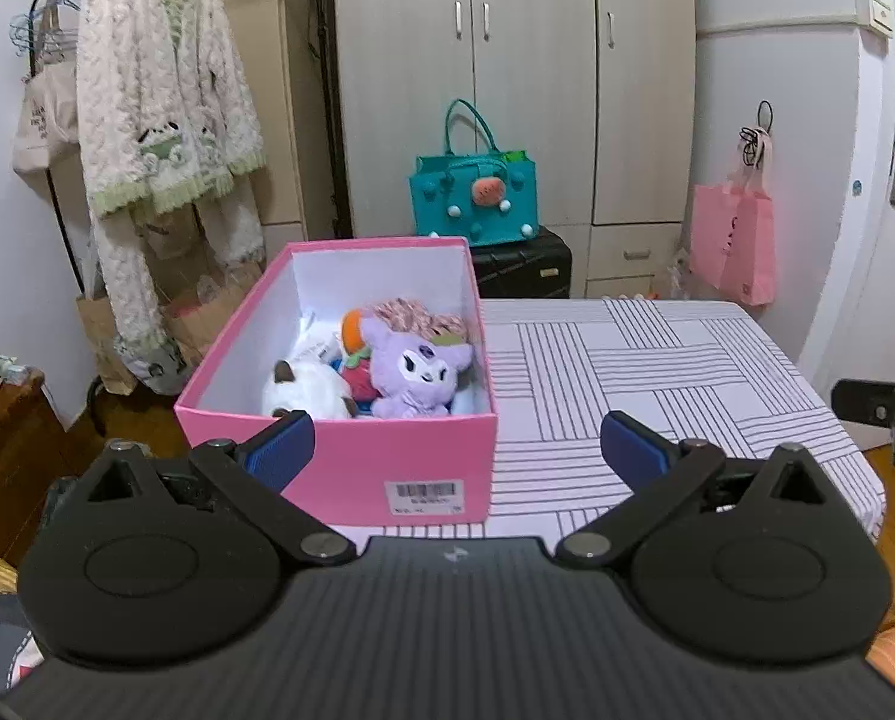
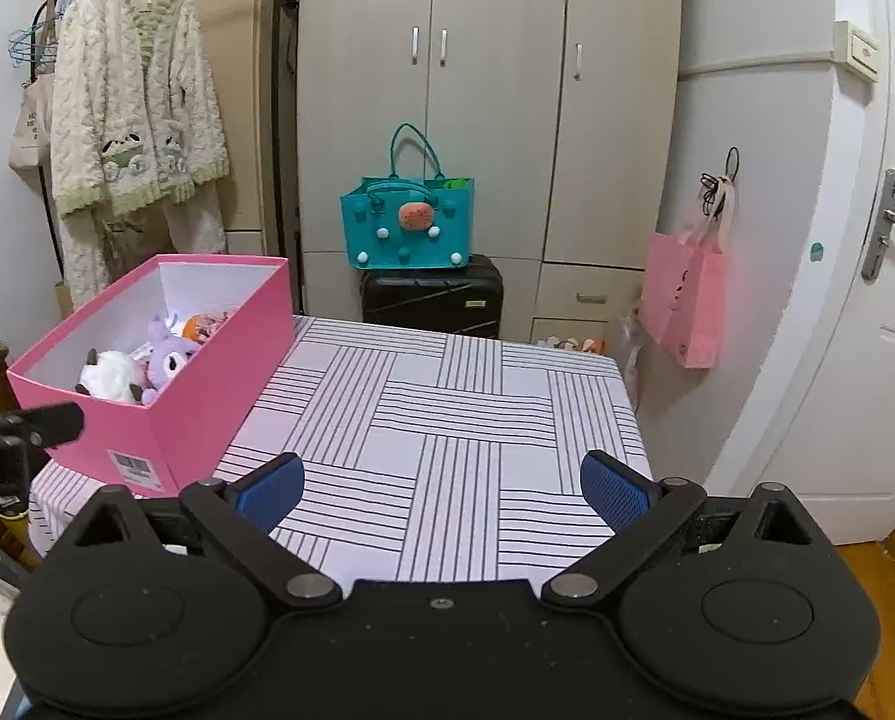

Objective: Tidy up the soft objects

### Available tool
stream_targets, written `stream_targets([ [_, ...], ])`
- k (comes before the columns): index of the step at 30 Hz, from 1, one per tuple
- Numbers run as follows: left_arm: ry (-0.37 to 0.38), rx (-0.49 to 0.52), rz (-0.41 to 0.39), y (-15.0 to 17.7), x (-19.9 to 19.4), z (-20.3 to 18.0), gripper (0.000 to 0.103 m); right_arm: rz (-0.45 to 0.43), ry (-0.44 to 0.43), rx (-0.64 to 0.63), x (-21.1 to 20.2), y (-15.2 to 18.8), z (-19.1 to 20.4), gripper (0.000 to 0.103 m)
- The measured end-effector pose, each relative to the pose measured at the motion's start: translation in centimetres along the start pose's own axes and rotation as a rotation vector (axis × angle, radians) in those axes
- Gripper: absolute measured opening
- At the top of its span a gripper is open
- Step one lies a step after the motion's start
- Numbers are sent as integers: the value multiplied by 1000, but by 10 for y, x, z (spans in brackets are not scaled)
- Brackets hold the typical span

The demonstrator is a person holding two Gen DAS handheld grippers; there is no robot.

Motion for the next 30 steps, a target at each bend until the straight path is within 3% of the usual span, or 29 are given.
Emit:
stream_targets([
  [9,-19,-5,8,3,4,6,103,-13,11,10,0,2,-5,100],
  [30,14,-12,45,9,10,8,103,3,28,-5,6,6,-3,100],
])
Point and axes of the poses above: each gripper's, at about its wrist camera, not at the fingertips, and x roughly the way its jaws point, z to its left, y to its underside, the point moved 2 cm from there along x, roughly the way its jaws point, and after that the axes turned 7 degrees about -z, right-handed, at the moved point
